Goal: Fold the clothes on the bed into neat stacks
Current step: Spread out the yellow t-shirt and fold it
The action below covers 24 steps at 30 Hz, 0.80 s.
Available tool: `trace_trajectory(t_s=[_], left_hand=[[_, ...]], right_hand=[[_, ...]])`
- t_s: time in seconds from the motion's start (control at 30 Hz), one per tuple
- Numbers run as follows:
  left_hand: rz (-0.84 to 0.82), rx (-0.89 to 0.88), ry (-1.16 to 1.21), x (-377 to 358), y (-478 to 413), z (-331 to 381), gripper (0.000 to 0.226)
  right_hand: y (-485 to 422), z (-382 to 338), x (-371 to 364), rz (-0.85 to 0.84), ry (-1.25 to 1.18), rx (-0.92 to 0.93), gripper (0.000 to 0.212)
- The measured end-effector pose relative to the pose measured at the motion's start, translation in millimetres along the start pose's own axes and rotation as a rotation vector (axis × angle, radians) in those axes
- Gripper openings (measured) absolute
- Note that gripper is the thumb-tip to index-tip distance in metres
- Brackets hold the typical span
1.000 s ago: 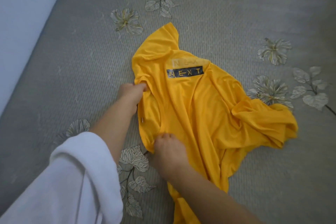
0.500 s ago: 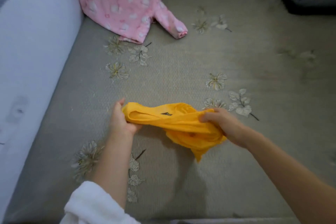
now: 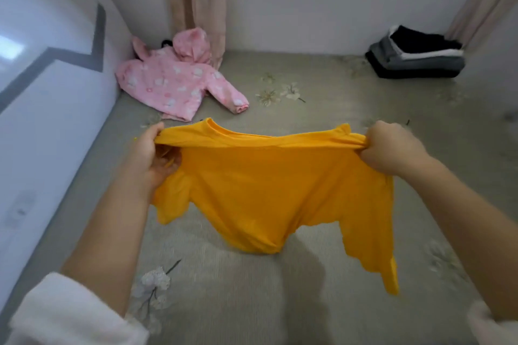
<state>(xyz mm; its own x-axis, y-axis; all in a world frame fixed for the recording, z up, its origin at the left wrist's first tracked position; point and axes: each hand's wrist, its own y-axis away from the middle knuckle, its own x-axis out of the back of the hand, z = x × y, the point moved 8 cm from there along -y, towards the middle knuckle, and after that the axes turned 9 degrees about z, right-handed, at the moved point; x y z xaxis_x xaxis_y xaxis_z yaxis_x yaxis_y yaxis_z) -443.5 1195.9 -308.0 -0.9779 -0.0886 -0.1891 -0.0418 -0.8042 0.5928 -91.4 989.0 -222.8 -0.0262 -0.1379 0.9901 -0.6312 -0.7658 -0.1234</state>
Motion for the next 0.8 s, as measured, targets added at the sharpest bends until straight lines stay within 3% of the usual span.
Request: trace_trajectory(t_s=[0.07,0.17,0.23,0.3,0.4,0.47,0.57,0.6,0.8], left_hand=[[0.012,0.014,-0.069,-22,2,7,0.024],[0.024,-0.018,-0.162,-58,1,24,0.023],[0.017,-0.137,-0.170,-84,-2,47,0.019],[-0.022,-0.232,-0.137,-111,-4,71,0.040],[-0.143,-0.348,-0.086,-145,2,103,0.051],[-0.093,-0.479,-0.148,-150,5,121,0.053],[0.177,-0.786,-0.312,-135,17,140,0.057],[0.199,-0.844,-0.303,-131,22,139,0.054],[0.255,-0.896,-0.278,-87,30,81,0.024]], right_hand=[[-22,19,4,0.028,0.017,-0.054,0.025],[-58,41,-10,-0.093,-0.133,-0.234,0.022],[-80,49,-25,-0.205,-0.588,-0.480,0.023],[-102,49,-27,-0.197,-1.041,-0.677,0.030],[-131,45,-4,-0.033,-1.455,-0.724,0.023],[-143,45,11,0.073,-1.618,-0.691,0.016],[-146,51,18,0.171,-1.621,-0.601,0.022],[-145,56,15,0.204,-1.577,-0.572,0.021],[-102,81,-21,0.373,-1.194,-0.374,0.023]])
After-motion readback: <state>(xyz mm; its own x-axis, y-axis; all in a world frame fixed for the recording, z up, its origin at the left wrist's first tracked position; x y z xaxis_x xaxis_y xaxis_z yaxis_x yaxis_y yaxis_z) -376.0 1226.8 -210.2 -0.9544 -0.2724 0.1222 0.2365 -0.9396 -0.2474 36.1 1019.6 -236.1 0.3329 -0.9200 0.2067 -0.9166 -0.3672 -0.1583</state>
